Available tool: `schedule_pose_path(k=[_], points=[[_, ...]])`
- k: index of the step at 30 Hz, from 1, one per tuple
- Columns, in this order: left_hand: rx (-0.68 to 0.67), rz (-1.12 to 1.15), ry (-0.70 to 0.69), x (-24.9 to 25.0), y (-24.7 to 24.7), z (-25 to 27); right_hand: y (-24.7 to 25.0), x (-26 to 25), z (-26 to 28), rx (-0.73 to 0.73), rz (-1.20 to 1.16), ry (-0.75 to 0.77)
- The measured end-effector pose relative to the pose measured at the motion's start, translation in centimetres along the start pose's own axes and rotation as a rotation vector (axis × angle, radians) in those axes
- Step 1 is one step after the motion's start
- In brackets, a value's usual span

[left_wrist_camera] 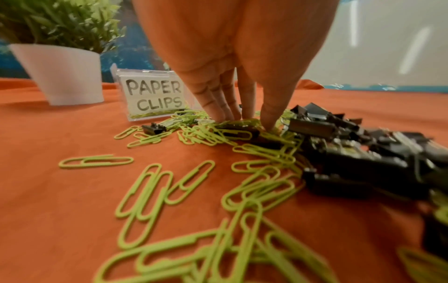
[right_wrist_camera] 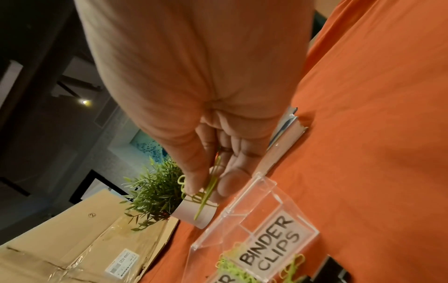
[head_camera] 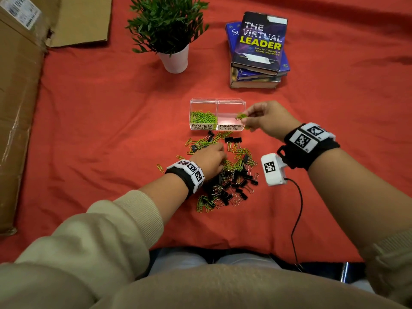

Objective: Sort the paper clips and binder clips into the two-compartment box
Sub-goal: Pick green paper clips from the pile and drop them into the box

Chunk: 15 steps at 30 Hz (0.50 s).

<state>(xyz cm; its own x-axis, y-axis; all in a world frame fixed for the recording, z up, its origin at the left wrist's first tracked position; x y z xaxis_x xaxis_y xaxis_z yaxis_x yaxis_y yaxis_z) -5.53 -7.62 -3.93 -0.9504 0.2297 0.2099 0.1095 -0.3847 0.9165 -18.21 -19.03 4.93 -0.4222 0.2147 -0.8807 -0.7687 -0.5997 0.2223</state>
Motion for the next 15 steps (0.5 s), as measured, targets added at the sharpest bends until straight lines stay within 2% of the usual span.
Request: schedule_pose_path(k=[5, 8, 12, 15], points=[[0.008, -0.065, -0.020, 0.4, 0.2, 0.3, -1.9, -1.5, -3.9, 0.034, 0.017, 0.068], [0.025, 0.008, -0.002, -0.1, 0.4, 0.6, -4.1, -2.0, -6.2, 0.066, 0.076, 0.082], [0.096, 0.221, 0.153, -2.2, 1.2, 1.7, -7.0, -1.7, -8.5, 0.121, 0.249, 0.079], [0.126, 0.320, 0.270, -4.0, 2.3, 2.6, -8.2, -1.0, -9.0, 0.087, 0.439, 0.050]])
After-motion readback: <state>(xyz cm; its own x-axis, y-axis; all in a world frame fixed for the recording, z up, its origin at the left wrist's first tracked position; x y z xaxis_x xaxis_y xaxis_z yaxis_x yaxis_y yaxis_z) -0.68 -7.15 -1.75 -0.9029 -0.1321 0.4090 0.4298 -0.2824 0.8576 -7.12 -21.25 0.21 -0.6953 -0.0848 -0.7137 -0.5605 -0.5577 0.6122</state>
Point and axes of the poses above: each hand's wrist, its own z-axis away from the middle knuckle, its own y-axis out of the back of the hand, x = y × z, the point moved 4 cm from there along -z, towards the middle knuckle, and after that the axes turned 10 degrees about -z, right-handed, at the moved point
